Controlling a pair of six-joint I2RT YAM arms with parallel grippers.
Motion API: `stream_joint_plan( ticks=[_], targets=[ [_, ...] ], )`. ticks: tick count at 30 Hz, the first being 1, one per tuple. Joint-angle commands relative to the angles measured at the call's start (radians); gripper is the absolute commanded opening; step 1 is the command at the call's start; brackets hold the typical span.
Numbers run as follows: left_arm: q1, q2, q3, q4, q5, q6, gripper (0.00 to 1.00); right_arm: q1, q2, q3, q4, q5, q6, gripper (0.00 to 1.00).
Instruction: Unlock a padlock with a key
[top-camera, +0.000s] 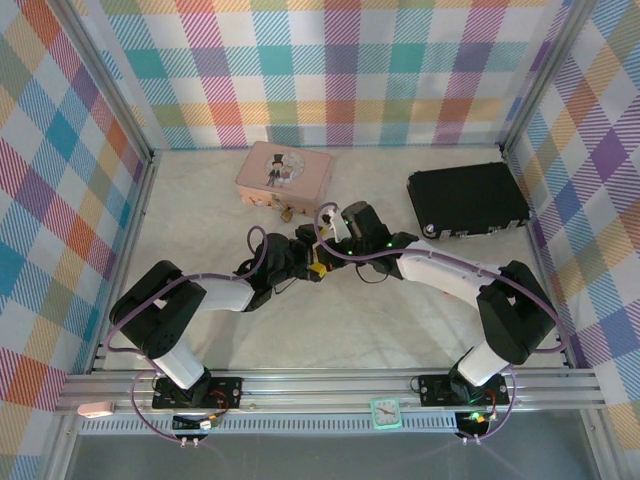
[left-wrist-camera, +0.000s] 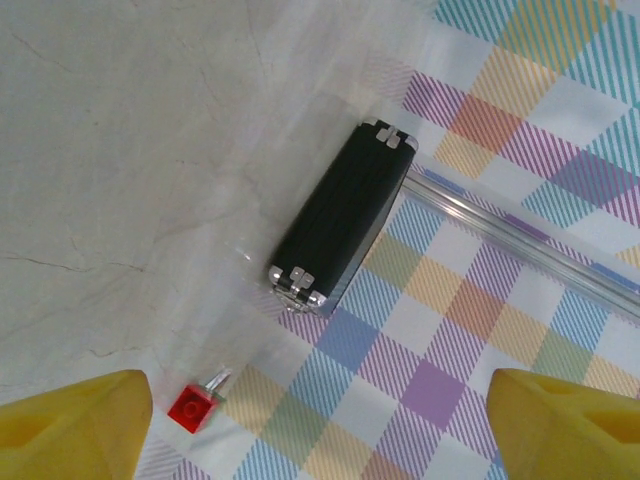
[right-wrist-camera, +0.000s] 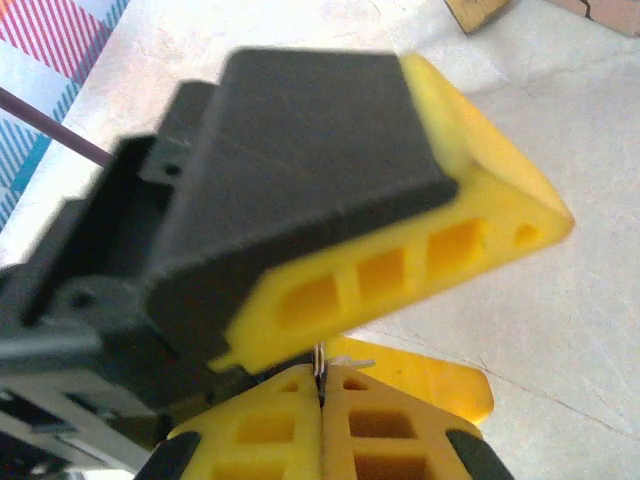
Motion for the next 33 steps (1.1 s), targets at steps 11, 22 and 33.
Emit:
stream_joint_plan(
  ticks=[11,22,33],
  targets=[
    [-0.009,0.016,0.007,0.103,-0.030,-0.026,0.62,-0.023,-0.068,-0.046,0.021,0.005,0.022,0.00],
    [-0.009,0.032,0.003,0.122,-0.038,-0.019,0.33,-0.032,-0.092,-0.051,0.019,-0.009,0.025,0.00],
    [-0.009,0.045,-0.006,0.155,-0.045,-0.019,0.12,-0.044,-0.111,-0.060,0.013,-0.007,0.027,0.00]
  ],
)
